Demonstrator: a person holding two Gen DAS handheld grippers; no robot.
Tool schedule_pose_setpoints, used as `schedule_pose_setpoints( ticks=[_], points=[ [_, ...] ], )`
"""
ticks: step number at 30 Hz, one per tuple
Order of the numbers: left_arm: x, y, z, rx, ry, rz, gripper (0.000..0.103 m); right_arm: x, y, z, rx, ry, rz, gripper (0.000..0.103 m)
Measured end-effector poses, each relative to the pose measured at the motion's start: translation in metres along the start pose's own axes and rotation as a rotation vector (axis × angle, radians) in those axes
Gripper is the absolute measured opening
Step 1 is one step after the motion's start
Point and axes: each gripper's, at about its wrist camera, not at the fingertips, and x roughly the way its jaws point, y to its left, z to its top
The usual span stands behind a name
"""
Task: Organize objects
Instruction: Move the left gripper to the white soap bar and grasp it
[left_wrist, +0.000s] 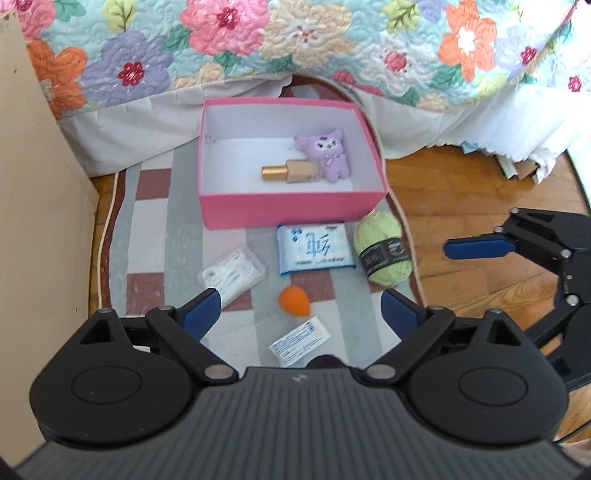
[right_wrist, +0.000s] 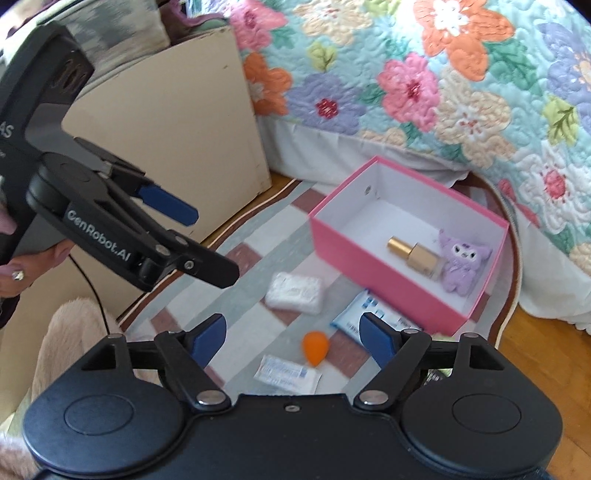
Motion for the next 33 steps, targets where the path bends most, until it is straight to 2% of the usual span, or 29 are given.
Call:
schedule_pose_setpoints(
  ticks=[6, 9, 14, 21, 28, 31, 33],
  points=[
    [0.026, 0.008, -0.023, -0.005, 0.044, 0.015, 0.096, 0.021, 0.004, -0.029, 0.009, 0.016, 0.054, 0.087],
    [0.035, 0.010, -0.035, -0.006, 0.033, 0.013, 0.101, 0.038, 0.006, -0.045, -0.001, 0.001, 0.083, 0.091],
    [0.057, 0.015, -0.047, -0.047, 0.035, -0.014, 0.101, 0.071, 0.008, -0.064, -0.046, -0.011, 0.092, 0.091],
    [0.111, 0.021, -0.059, -0.080, 0.091, 0.002, 0.101, 0.128, -0.001, -0.080, -0.026, 0.017, 0.109, 0.091],
    [0.170, 0.036, -0.076, -0.218, 0.185, -0.009, 0.097, 0.172, 0.001, -0.104, -0.057, 0.041, 0.047, 0.091],
    [0.186, 0.042, -0.084, -0.279, 0.213, -0.056, 0.097, 0.185, 0.009, -0.120, -0.121, 0.035, -0.011, 0.091],
    [0.190, 0.047, -0.089, -0.318, 0.211, -0.058, 0.095, 0.191, 0.016, -0.131, -0.165, 0.026, -0.042, 0.091]
  ],
)
